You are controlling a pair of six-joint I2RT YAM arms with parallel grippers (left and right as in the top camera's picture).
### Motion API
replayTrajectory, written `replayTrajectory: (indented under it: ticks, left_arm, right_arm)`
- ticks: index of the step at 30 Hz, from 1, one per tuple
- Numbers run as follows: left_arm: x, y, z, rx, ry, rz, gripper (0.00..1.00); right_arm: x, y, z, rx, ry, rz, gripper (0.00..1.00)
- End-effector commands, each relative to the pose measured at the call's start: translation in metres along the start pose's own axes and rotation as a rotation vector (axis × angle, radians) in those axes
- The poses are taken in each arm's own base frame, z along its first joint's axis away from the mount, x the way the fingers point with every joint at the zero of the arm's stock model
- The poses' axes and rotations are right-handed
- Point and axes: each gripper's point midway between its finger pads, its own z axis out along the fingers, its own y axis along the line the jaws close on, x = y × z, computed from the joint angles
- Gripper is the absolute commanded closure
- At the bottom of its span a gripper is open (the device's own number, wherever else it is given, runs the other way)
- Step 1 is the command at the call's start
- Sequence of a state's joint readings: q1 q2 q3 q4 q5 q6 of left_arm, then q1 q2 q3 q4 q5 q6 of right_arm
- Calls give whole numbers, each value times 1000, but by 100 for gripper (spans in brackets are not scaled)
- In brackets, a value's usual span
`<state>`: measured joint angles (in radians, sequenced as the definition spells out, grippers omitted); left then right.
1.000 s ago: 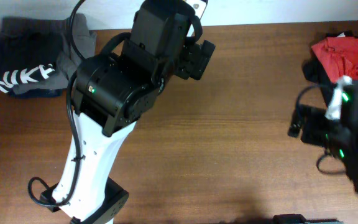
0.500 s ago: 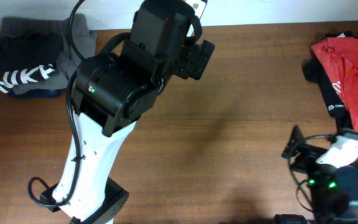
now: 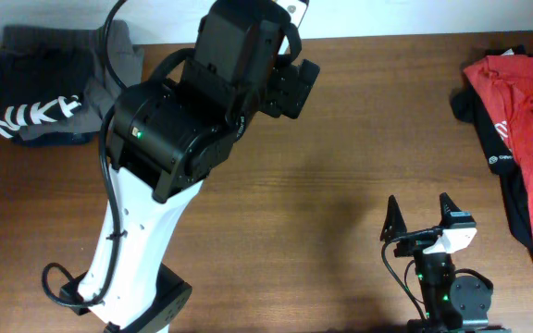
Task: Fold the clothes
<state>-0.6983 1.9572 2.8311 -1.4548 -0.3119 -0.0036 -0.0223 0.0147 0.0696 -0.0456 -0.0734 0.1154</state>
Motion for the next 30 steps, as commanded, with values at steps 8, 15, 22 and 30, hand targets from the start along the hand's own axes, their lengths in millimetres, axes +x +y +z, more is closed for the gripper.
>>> replayTrajectory:
  ticks: [8,15,22,30]
  left_arm:
    - [0,4,-1,-14,-1,-6,1]
    - [0,4,-1,-14,-1,-6,1]
    - [0,4,-1,-14,-1,-6,1]
    - [0,4,-1,-14,-1,-6,1]
  right_arm:
    - [30,3,3,-33,56,-133,1]
    - [35,2,3,-27,79,-131,1]
    - [35,1,3,-26,79,-131,1]
    - [35,1,3,-25,78,-131,1]
